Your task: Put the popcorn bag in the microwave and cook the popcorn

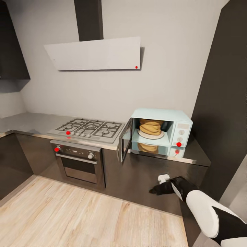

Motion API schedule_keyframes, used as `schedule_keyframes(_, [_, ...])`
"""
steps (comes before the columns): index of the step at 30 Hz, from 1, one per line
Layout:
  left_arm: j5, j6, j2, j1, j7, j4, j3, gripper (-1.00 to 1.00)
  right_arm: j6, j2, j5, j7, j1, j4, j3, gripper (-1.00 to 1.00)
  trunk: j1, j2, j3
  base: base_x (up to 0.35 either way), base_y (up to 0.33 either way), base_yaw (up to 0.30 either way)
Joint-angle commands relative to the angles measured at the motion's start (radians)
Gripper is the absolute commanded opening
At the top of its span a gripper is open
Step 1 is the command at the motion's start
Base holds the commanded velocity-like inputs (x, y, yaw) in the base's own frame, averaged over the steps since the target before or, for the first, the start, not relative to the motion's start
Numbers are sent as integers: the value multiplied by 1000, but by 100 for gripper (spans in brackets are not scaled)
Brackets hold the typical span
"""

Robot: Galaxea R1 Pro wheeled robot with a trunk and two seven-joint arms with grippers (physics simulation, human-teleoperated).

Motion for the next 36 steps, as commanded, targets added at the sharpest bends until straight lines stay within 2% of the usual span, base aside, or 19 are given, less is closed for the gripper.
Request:
schedule_keyframes(1, [6, -1, 0, 0, 1, -1, 2, 100, -29, -1, 7, -71, -1, 102, -10, 100, 0, -1, -1, -4, 0, 0])
schedule_keyframes(2, [6, -1, 0, 0, 1, -1, 2, 100, -53, 0, 6, -127, 1, 158, -9, 100, 0, -1, -1, -2, 0, 0])
schedule_keyframes(4, [6, -1, 0, 0, 1, -1, 2, 100, -64, 2, 6, -170, 15, 182, -9, 100, 0, -1, -1, -1, 0, 0])
schedule_keyframes(6, [7, -1, 1, 0, 1, -1, 3, 100, -71, 2, 3, -196, 100, 194, -10, 100, 0, -1, -1, 0, 0, 0])
schedule_keyframes(7, [7, 0, 1, 0, 1, -1, 3, 100, -71, 2, 2, -198, 120, 195, -11, 100, 0, -1, -1, 0, 0, 0])
schedule_keyframes(9, [8, 0, 1, 0, 1, -1, 2, 100, -78, -1, 0, -208, 232, 197, -15, 100, 0, -1, -1, 0, 0, 0])
schedule_keyframes(10, [8, 1, 1, 0, 1, -1, 2, 100, -103, -3, -12, -221, 308, 197, -18, 100, 0, -1, -1, 0, 0, 0])
schedule_keyframes(11, [8, 1, 1, 0, 1, -1, 2, 100, -155, -7, -53, -251, 387, 197, -20, 100, 0, -1, -1, 0, 0, 0])
schedule_keyframes(12, [8, 1, 1, 0, 1, -1, 1, 100, -174, -7, -68, -263, 412, 197, -21, 100, 0, -1, -1, 0, 0, 0])
schedule_keyframes(14, [8, 1, 1, 0, 2, -1, 1, 100, -240, -9, -133, -309, 499, 198, -22, 100, 0, -1, -1, 0, 0, 0])
schedule_keyframes(15, [9, 1, 2, 0, 2, -1, 1, 100, -304, -11, -192, -342, 581, 198, -22, 100, 0, -1, -1, 11, 6, 0])
schedule_keyframes(16, [9, 4, 2, 0, 1, -1, 1, 100, -341, -12, -218, -354, 627, 198, -22, 100, 0, -1, -1, 105, 71, 0])
schedule_keyframes(17, [9, 6, 3, 0, -1, -1, 1, 100, -358, -12, -227, -359, 648, 198, -22, 100, 0, -1, -1, 162, 112, 0])
schedule_keyframes(20, [10, 9, 4, 0, -6, -1, -1, 100, -385, -12, -242, -366, 680, 198, -22, 100, 0, -1, -1, 223, 157, 0])
schedule_keyframes(28, [7, 9, 5, 0, -8, -2, -2, 100, -388, -12, -246, -367, 689, 198, -22, 100, 0, -1, 0, 262, 186, -16])
schedule_keyframes(36, [1, 4, 5, 0, -8, -1, -3, 100, -386, -11, -247, -371, 690, 198, -22, 100, 0, -1, 8, 39, 30, -226])
